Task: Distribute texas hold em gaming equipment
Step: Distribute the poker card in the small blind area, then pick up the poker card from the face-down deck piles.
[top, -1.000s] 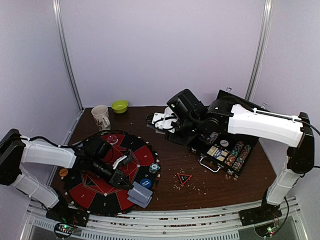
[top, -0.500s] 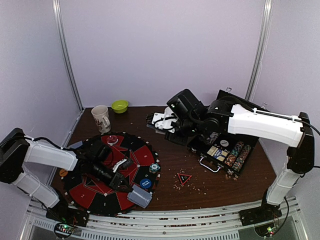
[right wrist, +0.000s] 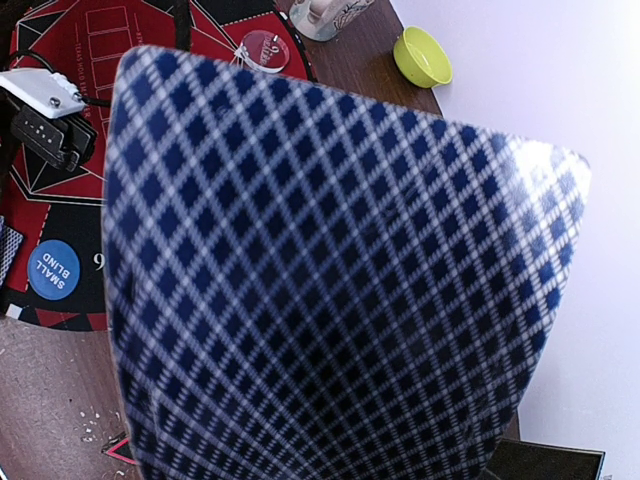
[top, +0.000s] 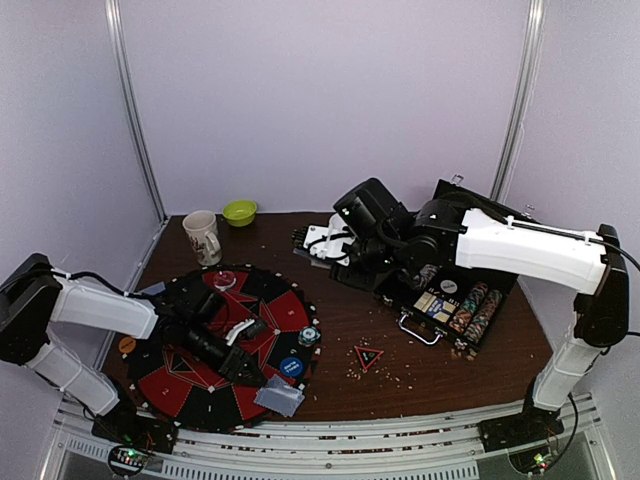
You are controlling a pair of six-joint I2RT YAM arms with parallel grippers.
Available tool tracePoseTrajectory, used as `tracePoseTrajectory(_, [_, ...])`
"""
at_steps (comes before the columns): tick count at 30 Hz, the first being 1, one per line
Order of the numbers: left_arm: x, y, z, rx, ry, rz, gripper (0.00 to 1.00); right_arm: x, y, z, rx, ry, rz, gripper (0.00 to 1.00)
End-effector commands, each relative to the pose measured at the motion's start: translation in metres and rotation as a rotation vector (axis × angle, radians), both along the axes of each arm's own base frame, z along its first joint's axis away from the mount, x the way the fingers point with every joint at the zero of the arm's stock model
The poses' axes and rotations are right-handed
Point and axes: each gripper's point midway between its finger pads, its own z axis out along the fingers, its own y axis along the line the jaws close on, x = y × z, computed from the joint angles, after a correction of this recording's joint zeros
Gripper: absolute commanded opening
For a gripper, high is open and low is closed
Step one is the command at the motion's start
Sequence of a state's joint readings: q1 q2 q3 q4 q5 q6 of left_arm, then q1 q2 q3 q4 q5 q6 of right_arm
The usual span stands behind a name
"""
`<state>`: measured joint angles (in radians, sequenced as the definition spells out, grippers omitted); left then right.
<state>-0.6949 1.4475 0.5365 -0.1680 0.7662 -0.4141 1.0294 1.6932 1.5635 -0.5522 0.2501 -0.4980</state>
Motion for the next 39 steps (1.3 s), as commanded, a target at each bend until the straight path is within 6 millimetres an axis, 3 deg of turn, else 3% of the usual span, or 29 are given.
tracePoseTrajectory(1, [0.02,-0.004,0.015,0.019,-0.107,0.004,0.43,-0.001,-0.008,0.01,0.012,-0.013,-0.013,0.47])
tracePoseTrajectory(4, [0.033,-0.005,0.033,0.034,-0.186,0.007,0.52,-0.001,-0.008,0.011,0.014,-0.014,-0.012,0.47])
tracePoseTrajectory(6, [0.049,-0.007,0.057,0.018,-0.279,0.035,0.61,-0.002,-0.008,0.012,0.017,-0.012,-0.007,0.47])
tracePoseTrajectory(11, [0.09,-0.013,0.163,-0.195,-0.515,0.166,0.98,-0.005,-0.005,0.012,0.02,0.0,0.009,0.47])
tracePoseTrajectory(14, [0.102,-0.02,0.216,-0.291,-0.618,0.181,0.98,-0.006,-0.002,0.012,0.023,0.007,0.019,0.47])
tracePoseTrajectory(16, [0.112,-0.024,0.238,-0.315,-0.644,0.196,0.98,-0.009,0.001,0.013,0.024,0.008,0.032,0.47])
tracePoseTrajectory(19, [0.13,-0.027,0.247,-0.325,-0.585,0.218,0.97,-0.013,0.006,0.015,0.03,0.008,0.051,0.47])
tracePoseTrajectory(22, [0.144,-0.028,0.253,-0.379,-0.535,0.241,0.86,-0.017,0.009,0.014,0.031,0.015,0.068,0.47])
tracePoseTrajectory(27, [0.147,-0.041,0.256,-0.418,-0.516,0.174,0.82,-0.021,0.013,0.008,0.019,0.023,0.079,0.47])
tracePoseTrajectory(30, [0.15,-0.046,0.251,-0.417,-0.492,0.158,0.69,-0.021,0.015,0.007,0.018,0.023,0.081,0.47])
tracePoseTrajectory(39, [0.146,-0.056,0.257,-0.487,-0.462,0.114,0.73,-0.02,0.017,0.003,0.009,0.03,0.082,0.47])
